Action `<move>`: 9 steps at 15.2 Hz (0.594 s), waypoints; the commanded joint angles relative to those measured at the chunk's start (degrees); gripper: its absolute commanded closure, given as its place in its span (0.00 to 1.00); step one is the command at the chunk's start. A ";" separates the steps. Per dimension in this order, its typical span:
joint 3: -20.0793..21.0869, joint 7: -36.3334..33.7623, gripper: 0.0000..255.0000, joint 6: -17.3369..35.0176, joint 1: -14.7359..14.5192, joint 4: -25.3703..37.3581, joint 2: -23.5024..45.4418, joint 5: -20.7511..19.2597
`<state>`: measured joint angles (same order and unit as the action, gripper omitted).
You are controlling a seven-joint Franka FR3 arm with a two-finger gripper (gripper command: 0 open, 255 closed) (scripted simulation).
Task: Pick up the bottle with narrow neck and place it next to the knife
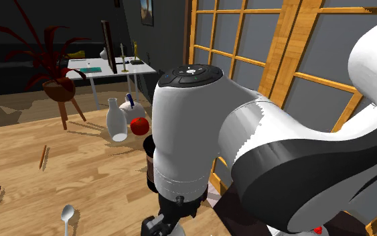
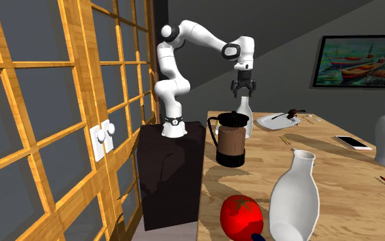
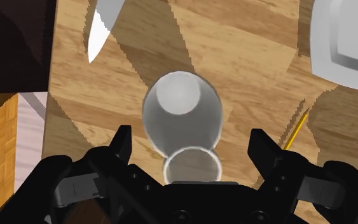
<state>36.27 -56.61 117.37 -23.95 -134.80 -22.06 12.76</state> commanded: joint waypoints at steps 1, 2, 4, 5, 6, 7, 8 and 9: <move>-0.91 0.33 0.00 -3.64 -0.18 2.23 -1.43 0.19; -1.27 0.41 0.00 -5.24 -0.20 3.40 -1.87 0.17; -1.28 0.41 0.00 -5.24 -0.22 3.39 -1.88 0.18; -1.28 0.40 0.00 -5.24 -0.21 3.40 -1.87 0.17; -1.28 0.40 0.00 -5.24 -0.21 3.40 -1.87 0.17; -1.28 0.40 0.00 -5.24 -0.21 3.40 -1.87 0.17; -1.28 0.40 0.00 -5.24 -0.21 3.40 -1.87 0.17; -1.28 0.40 0.00 -5.24 -0.21 3.40 -1.87 0.17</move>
<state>34.99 -56.21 112.16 -24.16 -131.41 -23.92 12.93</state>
